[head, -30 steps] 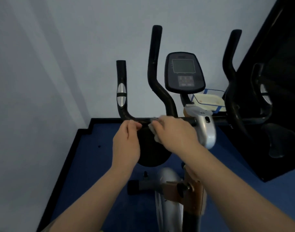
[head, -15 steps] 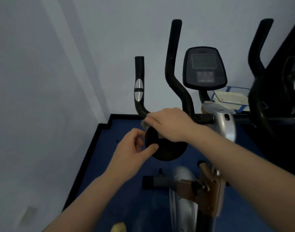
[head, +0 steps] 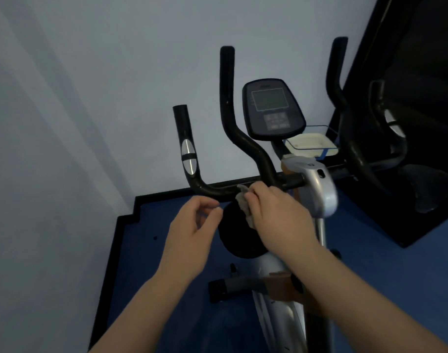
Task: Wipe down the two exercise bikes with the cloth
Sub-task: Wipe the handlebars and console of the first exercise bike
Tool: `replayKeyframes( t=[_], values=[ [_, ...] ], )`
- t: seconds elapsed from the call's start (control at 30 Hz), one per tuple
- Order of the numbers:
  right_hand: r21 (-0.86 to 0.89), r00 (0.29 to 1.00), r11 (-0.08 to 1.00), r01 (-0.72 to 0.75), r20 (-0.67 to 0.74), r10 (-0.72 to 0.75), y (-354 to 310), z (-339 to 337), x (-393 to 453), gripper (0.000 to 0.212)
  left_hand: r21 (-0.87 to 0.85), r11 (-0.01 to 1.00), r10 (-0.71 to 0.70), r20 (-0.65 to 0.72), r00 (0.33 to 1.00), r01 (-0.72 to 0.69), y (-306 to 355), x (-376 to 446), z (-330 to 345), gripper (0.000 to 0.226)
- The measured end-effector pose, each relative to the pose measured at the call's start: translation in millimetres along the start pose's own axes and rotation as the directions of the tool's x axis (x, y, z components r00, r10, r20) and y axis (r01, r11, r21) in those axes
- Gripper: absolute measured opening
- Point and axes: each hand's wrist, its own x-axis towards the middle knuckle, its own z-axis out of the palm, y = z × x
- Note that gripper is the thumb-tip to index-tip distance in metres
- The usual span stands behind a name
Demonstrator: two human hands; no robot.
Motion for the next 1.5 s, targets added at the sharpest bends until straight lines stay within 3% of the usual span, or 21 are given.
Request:
replayKeyframes(
  t=[0.13, 0.2, 0.27, 0.3, 0.43, 0.53, 0.6, 0.7, 0.9, 1.0, 1.2, 1.3, 1.37, 1.5],
  values=[
    [0.044, 0.974, 0.988, -0.145, -0.168, 0.151, -12, 6, 4, 0.037, 0.004, 0.999, 0.052, 0.063, 0.997, -0.053, 6, 13, 12, 0.012],
    [0.31, 0.957, 0.936, -0.166, -0.178, 0.229, -9, 8, -10, 0.034, 0.028, 0.998, 0.055, 0.082, 0.995, -0.057, 10, 22, 21, 0.013],
    [0.595, 0.928, 0.773, -0.219, -0.118, 0.353, -9, 10, -36, 0.035, 0.022, 0.999, 0.031, 0.124, 0.992, -0.034, 12, 30, 30, 0.014],
    [0.641, 0.916, 0.729, -0.238, -0.101, 0.388, -8, 11, -45, 0.038, 0.025, 0.999, 0.025, 0.144, 0.989, -0.029, 12, 32, 35, 0.015],
    [0.611, 0.884, 0.742, -0.277, -0.141, 0.446, -5, 11, -23, 0.033, 0.056, 0.997, 0.047, 0.125, 0.991, -0.054, 10, 35, 44, 0.023],
    [0.78, 0.795, 0.574, -0.248, -0.175, 0.581, -20, 23, -30, 0.024, 0.008, 0.999, 0.03, 0.114, 0.993, -0.031, 6, 32, 43, 0.024],
    [0.838, 0.808, 0.497, -0.225, -0.125, 0.576, -30, 28, -54, 0.022, -0.042, 0.999, 0.004, 0.122, 0.993, 0.001, 6, 31, 43, 0.026],
    [0.701, 0.856, 0.676, -0.227, -0.188, 0.482, -18, 24, -54, 0.023, -0.104, 0.993, -0.035, 0.141, 0.989, 0.05, 7, 32, 43, 0.029],
    [0.308, 0.78, 0.936, -0.169, -0.539, 0.318, -39, 32, -46, 0.032, -0.257, 0.957, -0.073, 0.226, 0.971, 0.132, 3, 27, 33, 0.042],
    [0.252, 0.737, 0.956, -0.148, -0.617, 0.277, -39, 41, -61, 0.028, -0.246, 0.964, -0.018, 0.305, 0.952, 0.097, -1, 25, 23, 0.043],
    [0.205, 0.764, 0.964, -0.17, -0.59, 0.261, -55, 29, -33, 0.028, -0.282, 0.958, 0.075, 0.401, 0.913, 0.045, -3, 19, 13, 0.035],
    [0.413, 0.789, 0.896, -0.166, -0.489, 0.372, -78, 49, -64, 0.031, -0.268, 0.963, 0.099, 0.45, 0.887, 0.028, -9, 28, 9, 0.05],
    [0.462, 0.797, 0.876, -0.139, -0.473, 0.376, -75, 47, -67, 0.029, -0.257, 0.966, 0.111, 0.456, 0.883, 0.011, -10, 29, 9, 0.048],
    [0.259, 0.775, 0.952, -0.164, -0.564, 0.287, -60, 32, -35, 0.025, -0.305, 0.951, 0.089, 0.407, 0.909, 0.044, -9, 27, 17, 0.034]
  ],
)
